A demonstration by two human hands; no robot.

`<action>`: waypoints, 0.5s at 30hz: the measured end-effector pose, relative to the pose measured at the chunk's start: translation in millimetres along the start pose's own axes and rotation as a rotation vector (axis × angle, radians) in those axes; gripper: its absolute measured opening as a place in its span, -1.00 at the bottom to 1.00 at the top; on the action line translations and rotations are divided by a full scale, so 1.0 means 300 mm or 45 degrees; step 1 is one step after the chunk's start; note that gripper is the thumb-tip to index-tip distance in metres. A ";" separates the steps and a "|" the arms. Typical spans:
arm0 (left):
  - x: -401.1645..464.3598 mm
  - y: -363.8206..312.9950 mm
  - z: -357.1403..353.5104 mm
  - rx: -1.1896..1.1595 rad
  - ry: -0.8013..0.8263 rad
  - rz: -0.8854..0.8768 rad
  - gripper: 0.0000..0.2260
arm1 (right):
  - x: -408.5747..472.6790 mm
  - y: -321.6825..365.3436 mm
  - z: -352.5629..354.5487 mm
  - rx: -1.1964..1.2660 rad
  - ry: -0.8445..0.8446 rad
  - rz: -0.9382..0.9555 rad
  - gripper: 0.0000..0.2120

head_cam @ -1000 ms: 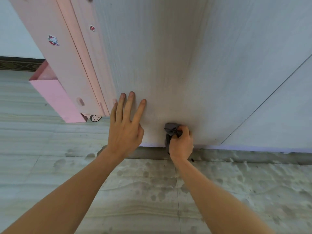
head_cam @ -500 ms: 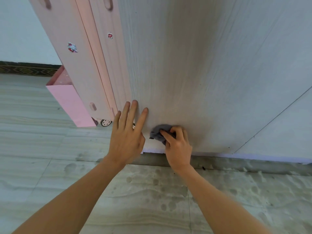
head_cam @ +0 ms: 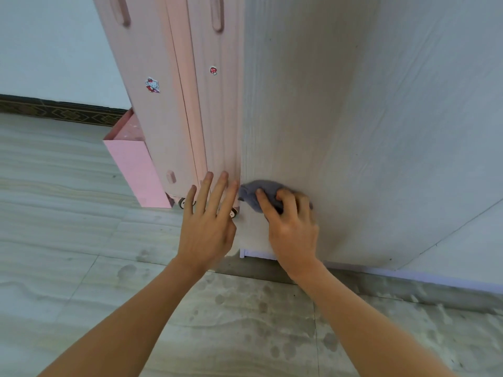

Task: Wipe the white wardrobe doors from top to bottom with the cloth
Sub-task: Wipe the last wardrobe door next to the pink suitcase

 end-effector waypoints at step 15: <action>0.057 -0.059 0.009 -0.204 -0.019 0.116 -0.45 | 0.067 -0.074 0.041 0.111 -0.002 -0.068 -0.75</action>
Point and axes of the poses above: each hand's wrist, its own x-axis towards the middle knuckle, its own z-axis out of the back of the hand, y = z × x, the point moved 3 cm from there along x, towards the middle knuckle, and after that the axes turned 4 degrees about -y, right-handed, at the moved point
